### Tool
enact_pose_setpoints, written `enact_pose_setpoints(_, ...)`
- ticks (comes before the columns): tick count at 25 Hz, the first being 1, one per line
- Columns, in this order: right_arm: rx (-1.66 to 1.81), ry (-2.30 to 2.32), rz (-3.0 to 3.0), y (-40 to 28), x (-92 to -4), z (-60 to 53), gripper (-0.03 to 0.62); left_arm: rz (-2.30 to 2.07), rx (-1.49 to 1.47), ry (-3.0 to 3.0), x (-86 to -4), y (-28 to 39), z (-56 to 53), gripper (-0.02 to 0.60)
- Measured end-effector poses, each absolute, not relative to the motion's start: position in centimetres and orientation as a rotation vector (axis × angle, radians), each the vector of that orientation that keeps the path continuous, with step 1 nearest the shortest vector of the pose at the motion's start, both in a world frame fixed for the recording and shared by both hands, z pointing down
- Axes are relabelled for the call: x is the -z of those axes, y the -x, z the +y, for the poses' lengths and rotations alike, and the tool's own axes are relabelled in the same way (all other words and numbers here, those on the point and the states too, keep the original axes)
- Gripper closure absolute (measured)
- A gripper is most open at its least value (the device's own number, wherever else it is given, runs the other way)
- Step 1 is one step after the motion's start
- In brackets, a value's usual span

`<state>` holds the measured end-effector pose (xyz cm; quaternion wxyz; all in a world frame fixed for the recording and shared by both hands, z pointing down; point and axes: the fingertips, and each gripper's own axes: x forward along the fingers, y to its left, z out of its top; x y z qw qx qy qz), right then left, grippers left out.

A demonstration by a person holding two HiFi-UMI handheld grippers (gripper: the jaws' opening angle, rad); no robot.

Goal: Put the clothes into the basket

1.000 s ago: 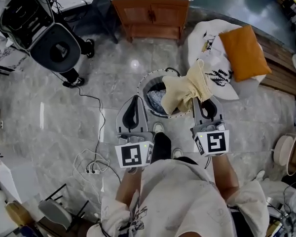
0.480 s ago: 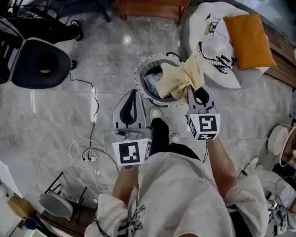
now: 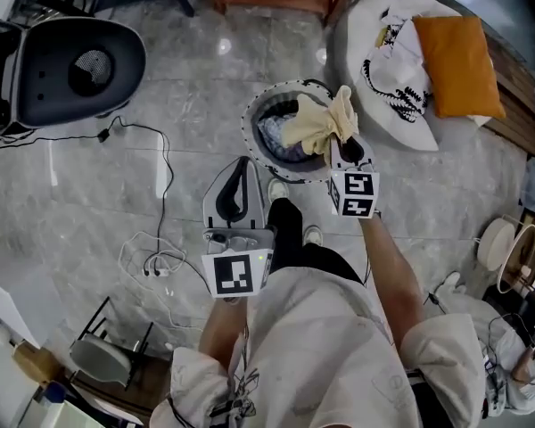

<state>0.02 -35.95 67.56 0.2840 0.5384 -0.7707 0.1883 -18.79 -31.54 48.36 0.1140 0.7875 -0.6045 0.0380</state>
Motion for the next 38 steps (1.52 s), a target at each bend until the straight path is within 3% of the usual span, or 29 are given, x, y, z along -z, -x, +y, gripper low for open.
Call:
enact_pose_setpoints(10, -0.640, -1.386, -1.935, 0.5, -74.8, -36.8, 0.547, -1.768, -0.105, -2.297, -49.4, 19.9, -32.7, 0.580)
enact_pose_setpoints(16, -0.724, -1.343, -1.881, 0.8, -77.2, -35.8, 0.442, -1.762, -0.114, -2.292, -49.7, 20.4, -32.8, 0.580)
enact_pose_setpoints(28, -0.716, -1.324, -1.907, 1.0, -76.3, -34.3, 0.454, -1.750, -0.107, -2.314, -49.1, 19.6, -32.1, 0.580)
enact_pose_setpoints(38, -0.663, -1.339, -2.023, 1.6, -70.4, -32.3, 0.454, -1.754, -0.067, -2.366, -46.8, 18.6, -30.8, 0.580)
